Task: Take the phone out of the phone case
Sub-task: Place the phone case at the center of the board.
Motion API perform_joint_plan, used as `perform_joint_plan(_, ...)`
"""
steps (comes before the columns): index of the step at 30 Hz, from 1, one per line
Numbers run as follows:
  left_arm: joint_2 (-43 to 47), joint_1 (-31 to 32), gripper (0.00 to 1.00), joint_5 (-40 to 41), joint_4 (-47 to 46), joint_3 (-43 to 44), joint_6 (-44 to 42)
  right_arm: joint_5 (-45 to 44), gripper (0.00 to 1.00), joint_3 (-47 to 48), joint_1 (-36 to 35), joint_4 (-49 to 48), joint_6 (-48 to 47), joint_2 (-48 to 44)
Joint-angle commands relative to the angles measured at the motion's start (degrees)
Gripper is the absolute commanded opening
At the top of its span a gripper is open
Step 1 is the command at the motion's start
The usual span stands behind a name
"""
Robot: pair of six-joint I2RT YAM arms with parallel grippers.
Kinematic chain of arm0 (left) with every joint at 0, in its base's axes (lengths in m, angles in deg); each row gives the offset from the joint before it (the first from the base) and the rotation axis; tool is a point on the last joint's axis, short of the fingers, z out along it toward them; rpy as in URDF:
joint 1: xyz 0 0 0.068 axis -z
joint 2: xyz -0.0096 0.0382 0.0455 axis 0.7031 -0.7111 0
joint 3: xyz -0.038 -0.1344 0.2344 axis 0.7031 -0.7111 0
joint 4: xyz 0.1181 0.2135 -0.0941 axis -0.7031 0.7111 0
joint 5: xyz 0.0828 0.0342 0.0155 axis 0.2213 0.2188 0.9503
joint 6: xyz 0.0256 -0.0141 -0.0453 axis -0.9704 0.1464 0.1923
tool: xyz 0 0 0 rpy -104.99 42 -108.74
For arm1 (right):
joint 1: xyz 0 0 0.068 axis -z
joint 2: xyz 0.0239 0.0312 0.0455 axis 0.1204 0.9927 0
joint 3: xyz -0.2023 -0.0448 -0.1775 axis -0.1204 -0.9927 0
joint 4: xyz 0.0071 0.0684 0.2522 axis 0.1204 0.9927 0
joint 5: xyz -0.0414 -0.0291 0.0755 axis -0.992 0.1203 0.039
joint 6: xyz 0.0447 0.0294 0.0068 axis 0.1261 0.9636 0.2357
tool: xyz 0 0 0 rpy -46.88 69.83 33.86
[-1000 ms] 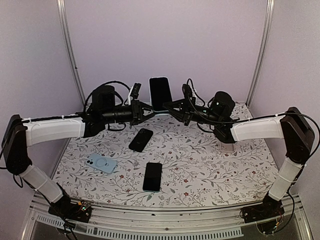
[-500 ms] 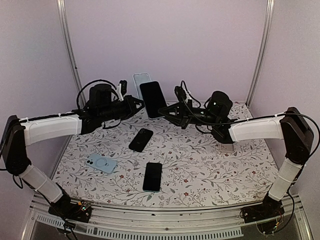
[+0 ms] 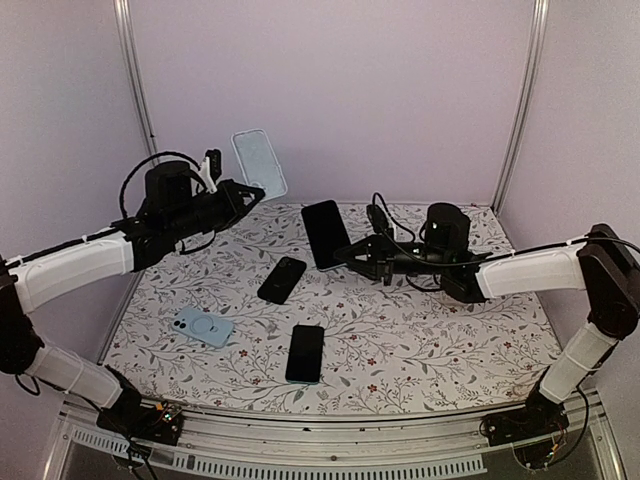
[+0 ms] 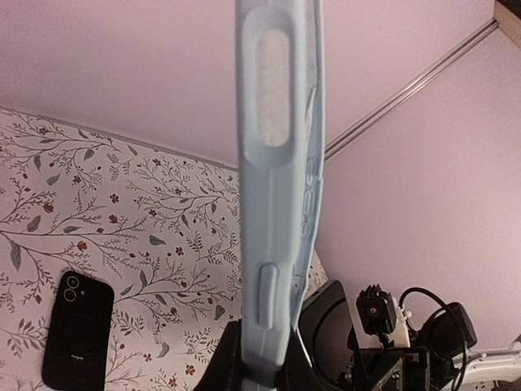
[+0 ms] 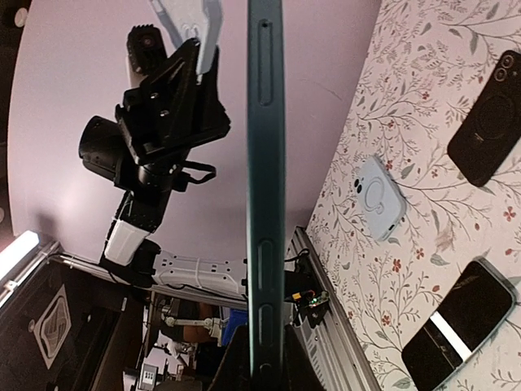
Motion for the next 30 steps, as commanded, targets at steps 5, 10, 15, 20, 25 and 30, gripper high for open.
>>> perform_joint_plan(5,6.4,-1.0,0.00,-2.9,1.4,-2.8,-2.1,-10.9,0.00,-9.9,0.5,7.9,-4.7,-10.4)
perform_joint_plan(10,9.1,-1.0,0.00,-6.8,1.7,-3.6,-2.6,-19.7,0.00,-15.8,-3.4,9.9,-3.0,-13.8)
perform_joint_plan(15,12.2,-1.0,0.00,-9.7,3.2,-4.8,-3.6,-30.3,0.00,-20.6,-9.2,9.9,0.0,-15.0)
perform_joint_plan(20,15.9,-1.0,0.00,-11.6,4.0,-7.1,-3.8,-38.0,0.00,-23.0,-14.7,10.1,2.7,-15.0)
perform_joint_plan(25,19.3,-1.0,0.00,-12.4,4.2,-9.6,-4.7,-45.5,0.00,-24.4,-20.1,9.8,6.7,-12.8)
perform_joint_plan(30,21.9,-1.0,0.00,-12.4,4.5,-11.9,-5.6,-47.8,0.00,-23.0,-23.6,6.7,9.1,-7.5)
